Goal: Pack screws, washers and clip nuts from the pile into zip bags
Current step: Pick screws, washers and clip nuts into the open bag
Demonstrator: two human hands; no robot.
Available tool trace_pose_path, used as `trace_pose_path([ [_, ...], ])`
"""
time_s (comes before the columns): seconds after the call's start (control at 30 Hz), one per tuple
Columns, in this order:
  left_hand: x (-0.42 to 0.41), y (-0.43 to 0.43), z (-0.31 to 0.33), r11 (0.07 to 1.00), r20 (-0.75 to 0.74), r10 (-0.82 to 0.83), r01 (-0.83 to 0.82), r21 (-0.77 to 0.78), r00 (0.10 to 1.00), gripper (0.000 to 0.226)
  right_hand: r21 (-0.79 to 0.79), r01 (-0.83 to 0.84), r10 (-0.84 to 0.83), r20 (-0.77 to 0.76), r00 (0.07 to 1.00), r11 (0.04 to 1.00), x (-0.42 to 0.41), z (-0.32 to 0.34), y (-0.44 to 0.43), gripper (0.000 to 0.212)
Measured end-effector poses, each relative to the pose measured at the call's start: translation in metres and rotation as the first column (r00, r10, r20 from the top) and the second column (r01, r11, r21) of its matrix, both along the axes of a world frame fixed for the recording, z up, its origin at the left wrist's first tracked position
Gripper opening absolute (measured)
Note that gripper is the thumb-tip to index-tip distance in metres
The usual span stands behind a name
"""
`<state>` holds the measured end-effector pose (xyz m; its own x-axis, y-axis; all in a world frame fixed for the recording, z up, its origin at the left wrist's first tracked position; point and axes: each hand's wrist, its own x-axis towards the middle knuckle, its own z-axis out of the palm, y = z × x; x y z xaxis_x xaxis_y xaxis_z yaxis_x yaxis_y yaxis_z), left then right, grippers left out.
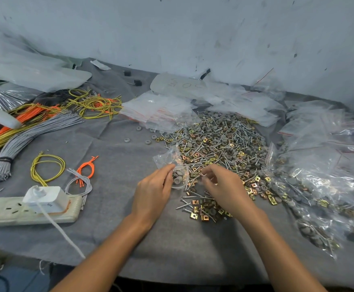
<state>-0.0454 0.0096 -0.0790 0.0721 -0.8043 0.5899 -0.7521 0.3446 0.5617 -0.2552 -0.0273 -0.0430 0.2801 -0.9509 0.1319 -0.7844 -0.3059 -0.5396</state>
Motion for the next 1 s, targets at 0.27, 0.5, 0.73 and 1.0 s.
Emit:
trace_pose_path([
  [0.27,0.000,0.000,0.000,1.000,0.017,-0.003,0.003,-0.006,1.000,0.027,0.105,0.081,-0.107,0.270,0.957,0.991,-0.003,0.000,0.006,0.023],
  [0.5,-0.001,0.000,0.001,1.000,0.029,0.005,-0.005,-0.008,1.000,0.026,0.140,0.010,-0.072,0.450,0.890,0.990,0.005,0.004,0.016,0.011],
  [0.73,0.000,0.000,0.001,1.000,0.024,0.006,-0.006,-0.003,1.000,0.027,0.114,-0.086,0.022,0.471,0.882,0.990,0.030,0.001,0.026,0.010],
  [1.0,0.000,-0.001,-0.002,1.000,0.028,0.012,-0.011,-0.010,1.000,0.026,-0.074,-0.037,0.040,0.047,0.998,0.997,0.048,0.004,0.017,0.012],
])
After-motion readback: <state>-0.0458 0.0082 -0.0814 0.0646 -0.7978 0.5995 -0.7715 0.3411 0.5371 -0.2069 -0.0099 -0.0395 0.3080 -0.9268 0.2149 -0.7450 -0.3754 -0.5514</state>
